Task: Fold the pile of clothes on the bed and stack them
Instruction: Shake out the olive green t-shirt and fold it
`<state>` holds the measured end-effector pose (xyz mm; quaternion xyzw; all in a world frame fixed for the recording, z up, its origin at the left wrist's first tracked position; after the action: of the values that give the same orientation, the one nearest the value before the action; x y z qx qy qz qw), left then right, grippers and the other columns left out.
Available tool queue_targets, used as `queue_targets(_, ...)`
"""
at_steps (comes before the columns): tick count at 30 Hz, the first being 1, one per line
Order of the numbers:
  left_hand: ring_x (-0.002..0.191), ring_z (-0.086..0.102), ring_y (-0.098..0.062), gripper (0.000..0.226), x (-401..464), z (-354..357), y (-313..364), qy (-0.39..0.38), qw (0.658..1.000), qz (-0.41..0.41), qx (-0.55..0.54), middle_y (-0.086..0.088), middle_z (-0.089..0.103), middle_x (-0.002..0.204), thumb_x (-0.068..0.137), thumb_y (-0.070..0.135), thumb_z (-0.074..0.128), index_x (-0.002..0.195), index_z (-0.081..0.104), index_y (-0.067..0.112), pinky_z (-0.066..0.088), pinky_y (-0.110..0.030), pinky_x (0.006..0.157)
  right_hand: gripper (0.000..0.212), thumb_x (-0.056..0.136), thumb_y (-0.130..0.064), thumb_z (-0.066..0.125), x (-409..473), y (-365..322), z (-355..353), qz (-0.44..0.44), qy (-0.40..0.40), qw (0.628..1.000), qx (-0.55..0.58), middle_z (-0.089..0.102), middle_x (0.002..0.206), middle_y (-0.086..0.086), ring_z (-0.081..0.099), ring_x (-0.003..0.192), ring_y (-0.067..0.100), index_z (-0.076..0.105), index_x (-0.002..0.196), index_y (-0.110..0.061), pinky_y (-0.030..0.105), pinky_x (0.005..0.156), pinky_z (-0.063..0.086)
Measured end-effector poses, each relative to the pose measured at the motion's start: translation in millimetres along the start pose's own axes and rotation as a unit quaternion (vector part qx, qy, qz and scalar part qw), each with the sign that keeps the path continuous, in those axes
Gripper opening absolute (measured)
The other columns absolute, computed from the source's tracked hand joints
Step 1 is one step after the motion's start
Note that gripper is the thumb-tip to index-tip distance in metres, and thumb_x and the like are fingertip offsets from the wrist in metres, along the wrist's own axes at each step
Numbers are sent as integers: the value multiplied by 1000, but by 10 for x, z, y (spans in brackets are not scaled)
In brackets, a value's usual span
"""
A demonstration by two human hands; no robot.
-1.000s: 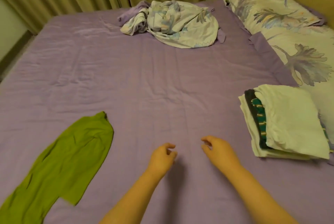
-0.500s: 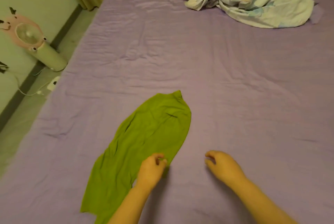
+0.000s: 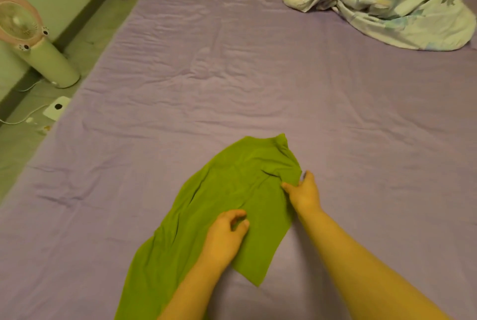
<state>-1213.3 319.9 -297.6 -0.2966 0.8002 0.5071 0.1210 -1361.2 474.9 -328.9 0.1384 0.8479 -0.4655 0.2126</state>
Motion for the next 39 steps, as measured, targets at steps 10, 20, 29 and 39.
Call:
queue_targets(10, 75, 64, -17, 30, -74, 10, 1185, -115, 895, -107, -417, -12, 68, 93, 96, 31, 51, 102, 66, 6, 52, -27, 62, 57, 83, 18, 53, -1241, -728, -283, -254, -149, 954, 54, 52, 116, 4, 50, 113, 15, 43, 127, -16, 9, 96, 36)
queue_targets(20, 58, 66, -18, 21, -1076, -225, 2345, -57, 908, 15, -415, -11, 72, 75, 96, 15, 49, 94, 67, 4, 53, -25, 53, 31, 88, -6, 64, -1973, -980, -1872, -256, -55, 948, 178, 62, 113, -5, 60, 97, -3, 59, 107, -30, 10, 77, 48)
queue_targets(29, 82, 72, -19, 29, -2637, 135, 3817, -126, 892, 123, -416, -11, 74, 97, 96, 27, 47, 104, 71, 11, 57, -27, 65, 29, 89, -25, 59, -3056, -1866, -3162, -272, -256, 871, 320, 70, 111, 2, 66, 104, 14, 59, 117, -19, 31, 89, 54)
queue_targets(39, 78, 70, -17, 26, -3642, 180, 4754, -33, 873, 243, -423, -6, 74, 86, 100, 20, 44, 101, 66, 6, 57, -28, 70, 17, 92, -8, 55, -3349, -1777, -5070, -368, -59, 918, 135, 68, 84, 10, 64, 76, 21, 66, 84, -17, 39, 74, 53)
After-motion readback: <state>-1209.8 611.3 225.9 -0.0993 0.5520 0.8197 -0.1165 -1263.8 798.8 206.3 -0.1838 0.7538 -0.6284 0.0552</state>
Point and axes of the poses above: each hand's wrist, its own x-axis towards the middle knuckle, its own z-axis out of the palm, y = z × x, the point moved 5 cm from there along x, towards the middle knuckle
